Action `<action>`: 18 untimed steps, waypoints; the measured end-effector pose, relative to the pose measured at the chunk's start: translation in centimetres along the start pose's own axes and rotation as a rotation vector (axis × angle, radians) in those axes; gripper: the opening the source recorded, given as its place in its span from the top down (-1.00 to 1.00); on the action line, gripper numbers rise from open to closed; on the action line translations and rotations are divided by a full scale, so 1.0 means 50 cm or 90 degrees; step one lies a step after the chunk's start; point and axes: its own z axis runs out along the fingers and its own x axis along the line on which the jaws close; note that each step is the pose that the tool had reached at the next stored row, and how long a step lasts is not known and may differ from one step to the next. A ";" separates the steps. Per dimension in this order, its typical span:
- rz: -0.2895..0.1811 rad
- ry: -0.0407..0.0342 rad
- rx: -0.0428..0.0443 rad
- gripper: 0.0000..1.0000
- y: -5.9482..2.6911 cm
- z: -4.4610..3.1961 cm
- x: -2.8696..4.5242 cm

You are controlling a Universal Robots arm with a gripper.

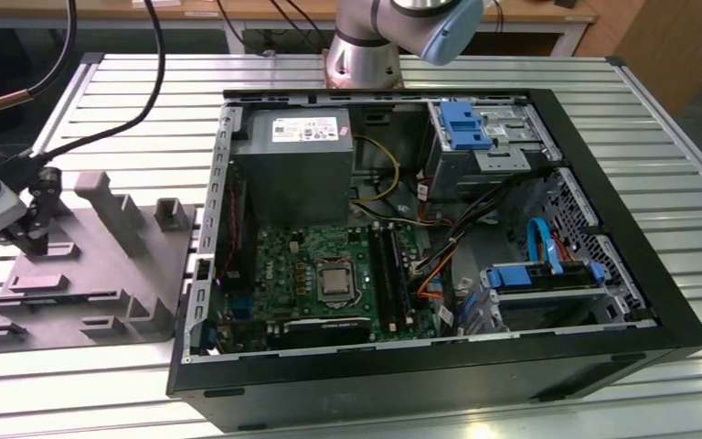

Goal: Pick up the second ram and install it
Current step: 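Pick up the second ram and move it above second insertion slot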

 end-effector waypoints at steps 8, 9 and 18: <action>-0.093 0.0041 -0.0023 0.79 0.000 0.010 0.000; -0.104 0.0046 -0.0025 0.79 -0.001 0.012 0.000; -0.208 0.0092 -0.0051 0.79 -0.001 0.023 0.001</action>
